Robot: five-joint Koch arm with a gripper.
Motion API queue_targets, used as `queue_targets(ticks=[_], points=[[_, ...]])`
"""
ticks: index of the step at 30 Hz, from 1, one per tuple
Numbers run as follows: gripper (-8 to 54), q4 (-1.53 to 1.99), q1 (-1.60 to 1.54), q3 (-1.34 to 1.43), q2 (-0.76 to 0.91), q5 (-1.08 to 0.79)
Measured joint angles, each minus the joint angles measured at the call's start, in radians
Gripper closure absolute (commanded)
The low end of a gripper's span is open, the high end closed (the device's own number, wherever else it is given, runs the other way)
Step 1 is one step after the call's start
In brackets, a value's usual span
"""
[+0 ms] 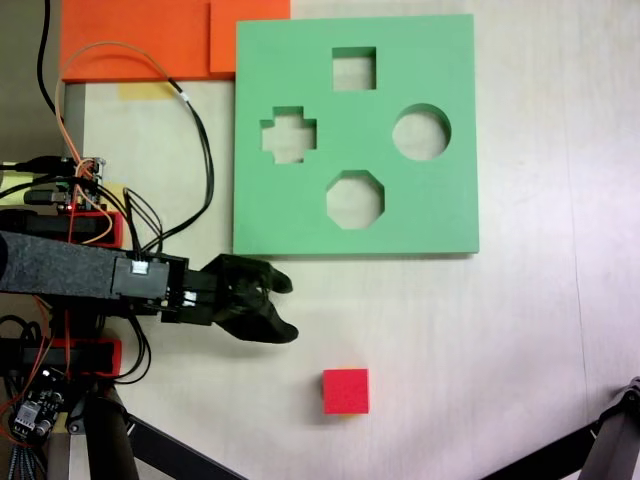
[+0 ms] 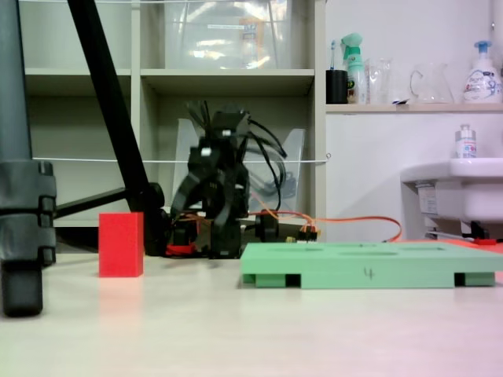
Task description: Put the square block into the corresponding hole
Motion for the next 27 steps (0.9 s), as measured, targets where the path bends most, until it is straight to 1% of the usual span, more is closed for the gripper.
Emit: queue_targets(ticks=[3,7,11,14,17,19,23,24,26,27], points=[[17.6,0.276,0.000,-0.117,0.000,0.115],[17.5,0.422,-0.028,-0.215,0.000,0.189],[17.5,0.482,-0.029,-0.336,0.000,0.186],[17.5,0.540,-0.029,-0.370,0.000,0.178],[17.5,0.583,-0.029,-0.512,-0.002,0.150],[17.6,0.609,-0.031,-0.523,-0.005,0.137],[17.4,0.630,-0.011,-0.563,-0.086,0.098],[16.2,0.630,-0.003,-0.563,-0.117,0.091],[4.8,0.630,0.014,-0.606,-0.195,0.081],[2.2,0.630,0.017,-0.643,-0.216,0.081]])
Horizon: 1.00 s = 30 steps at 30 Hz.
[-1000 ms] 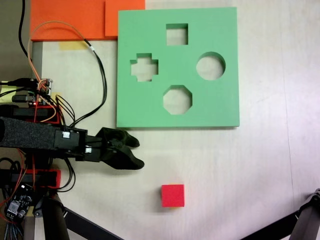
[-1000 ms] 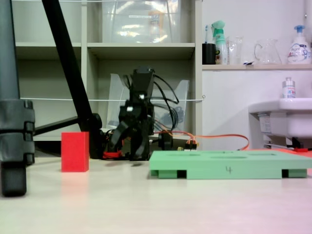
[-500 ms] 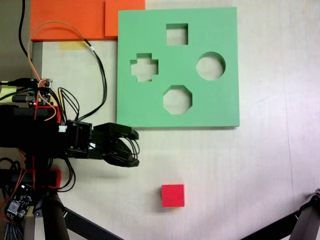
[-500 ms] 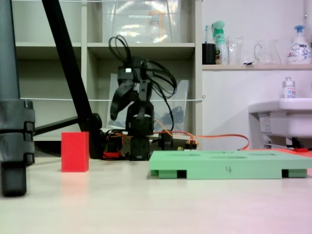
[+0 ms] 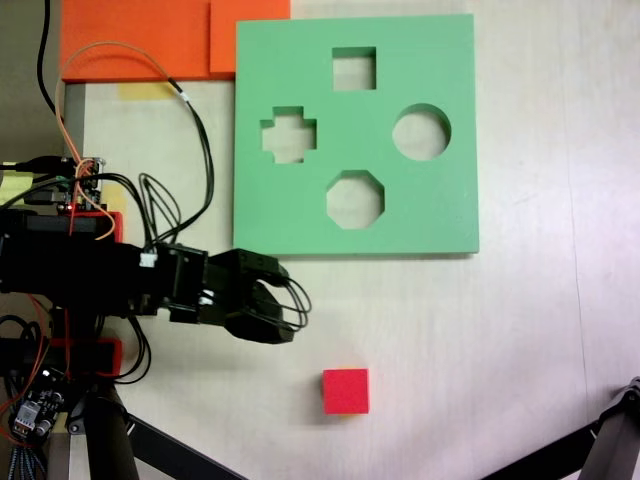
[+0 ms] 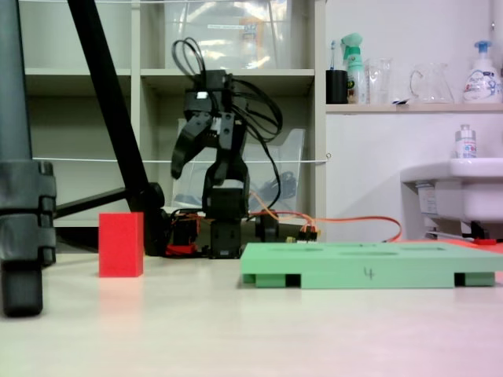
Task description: Put the square block into the corresponding hole
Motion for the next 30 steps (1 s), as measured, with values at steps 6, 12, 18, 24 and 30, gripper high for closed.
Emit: queue_targets(ticks=[6,12,18,24,30], points=[[-4.0,-0.002,0.035,-0.029,-0.086,0.000],[-6.7,-0.003,0.075,-0.138,-0.253,0.003],[-6.7,-0.011,0.133,-0.218,-0.420,-0.035],[-6.7,-0.011,0.192,-0.276,-0.509,-0.083],[-6.7,-0.017,0.215,-0.295,-0.572,-0.103]])
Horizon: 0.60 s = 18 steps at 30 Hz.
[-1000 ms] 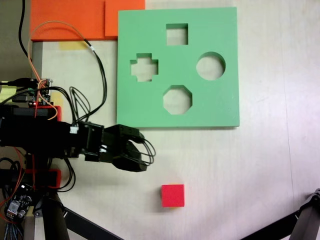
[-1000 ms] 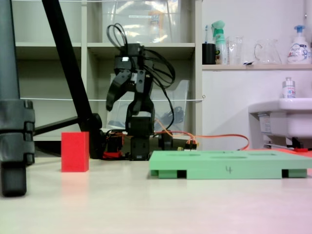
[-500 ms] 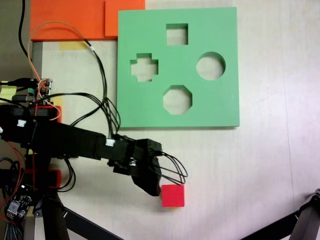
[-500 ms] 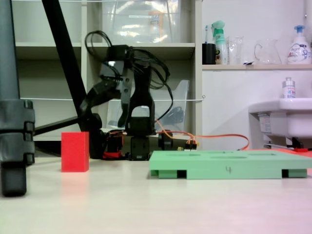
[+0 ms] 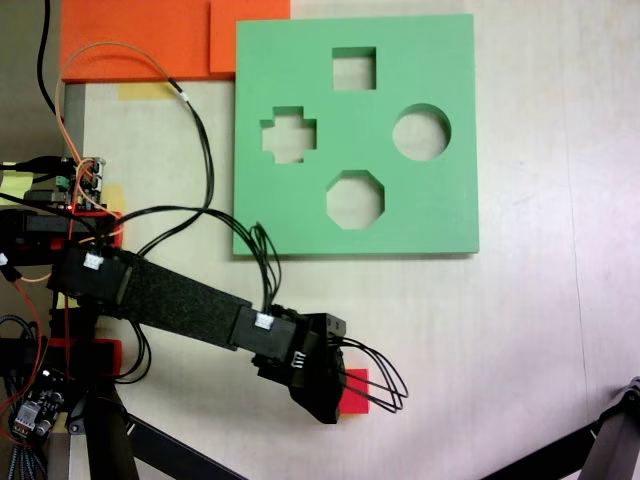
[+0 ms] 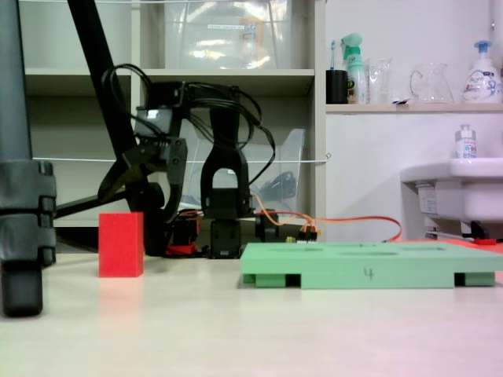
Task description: Put the square block into the corresponding hole
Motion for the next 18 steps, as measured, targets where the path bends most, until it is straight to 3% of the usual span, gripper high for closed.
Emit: queue_targets(ticks=[16,17,18], points=[[-6.4,-0.035,0.015,-0.063,-0.161,0.002],[-3.1,-0.035,0.021,-0.072,-0.173,0.003],[5.1,-0.038,0.023,-0.072,-0.183,0.008]])
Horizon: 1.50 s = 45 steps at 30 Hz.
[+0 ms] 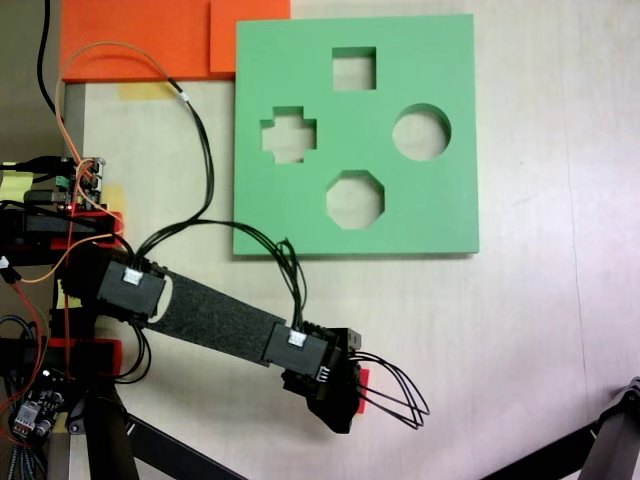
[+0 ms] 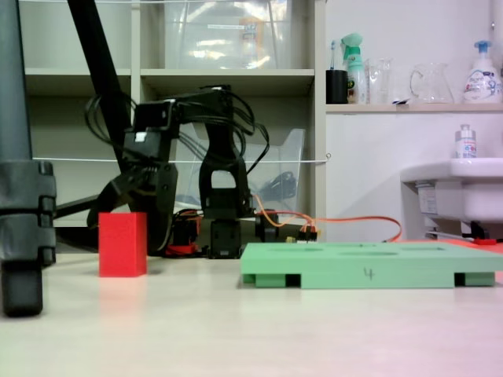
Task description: Put the square block into the corresponding hole
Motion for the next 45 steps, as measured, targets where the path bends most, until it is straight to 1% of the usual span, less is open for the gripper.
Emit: queue_targets(ticks=[1,5,11,13,15,17,20,24,29,30,32,34,35,39,40,42,45], points=[[10.1,-0.002,-0.003,-0.005,-0.015,0.005],[15.0,-0.006,-0.008,-0.035,-0.037,0.038],[16.3,0.048,-0.005,-0.048,-0.061,0.067],[18.8,0.086,-0.014,-0.054,-0.067,0.067],[19.5,0.129,-0.021,-0.055,-0.063,0.066],[23.9,0.198,-0.025,-0.058,-0.037,0.066],[27.2,0.325,-0.035,-0.063,0.017,0.080],[27.2,0.477,-0.069,-0.072,0.098,0.137],[27.5,0.506,-0.130,-0.072,0.222,0.140],[28.9,0.508,-0.161,-0.075,0.264,0.158],[28.9,0.514,-0.242,-0.098,0.327,0.232],[28.8,0.523,-0.383,-0.169,0.371,0.357],[28.8,0.526,-0.465,-0.202,0.374,0.437],[28.8,0.514,-0.730,-0.256,0.359,0.663],[28.8,0.500,-0.796,-0.264,0.344,0.738],[28.8,0.486,-0.881,-0.327,0.281,0.825],[28.8,0.477,-0.974,-0.474,0.160,0.911]])
